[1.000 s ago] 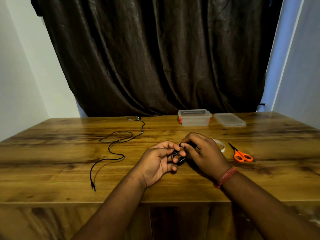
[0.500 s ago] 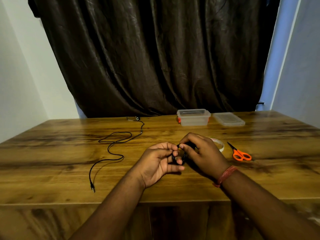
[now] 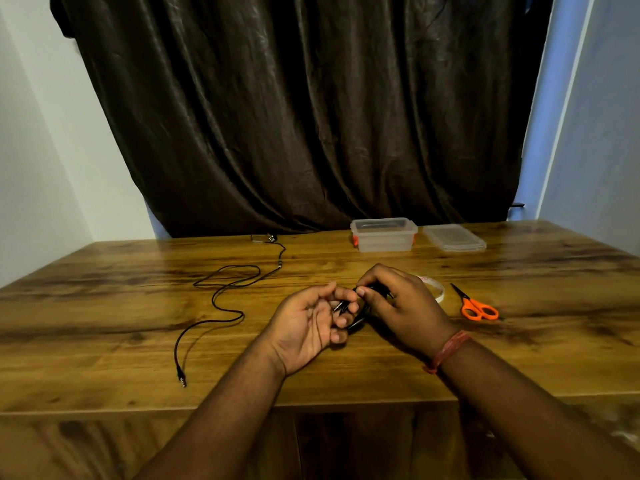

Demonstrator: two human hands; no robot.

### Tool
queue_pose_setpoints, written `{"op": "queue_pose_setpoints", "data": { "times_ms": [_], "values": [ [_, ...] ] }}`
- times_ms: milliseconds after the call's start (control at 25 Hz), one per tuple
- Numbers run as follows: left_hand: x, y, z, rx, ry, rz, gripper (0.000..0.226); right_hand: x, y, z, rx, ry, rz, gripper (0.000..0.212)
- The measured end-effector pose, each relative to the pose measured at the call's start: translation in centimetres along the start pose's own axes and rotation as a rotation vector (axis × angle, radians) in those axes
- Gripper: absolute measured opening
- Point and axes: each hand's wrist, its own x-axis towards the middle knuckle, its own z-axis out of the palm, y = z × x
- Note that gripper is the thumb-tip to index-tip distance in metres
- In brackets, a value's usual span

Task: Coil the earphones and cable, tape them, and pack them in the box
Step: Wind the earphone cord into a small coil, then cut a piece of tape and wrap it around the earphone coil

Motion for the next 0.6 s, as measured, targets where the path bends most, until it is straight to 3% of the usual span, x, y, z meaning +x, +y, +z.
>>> {"op": "queue_pose_setpoints", "data": {
  "times_ms": [200, 320, 440, 600],
  "values": [
    [0.1, 0.1, -0.3, 0.001, 0.068, 0.032, 0.055, 0.0, 0.4, -0.3, 0.099, -0.003, 0.13, 0.015],
    [0.1, 0.2, -0.2, -0.038, 0.135, 0.078, 0.059, 0.0, 1.2, -0.5, 0.145, 0.118, 0.221, 0.018],
    [0.2, 0.2, -0.3, -0.093, 0.235, 0.144, 0.061, 0.3, 2.9, -1.1, -0.043, 0.2, 0.389, 0.015],
    [0.2, 0.6, -0.7, -0.152, 0.452, 0.308, 0.055, 0.0, 4.4, -2.1, -0.309, 0.013, 0.545, 0.013]
  ]
}}
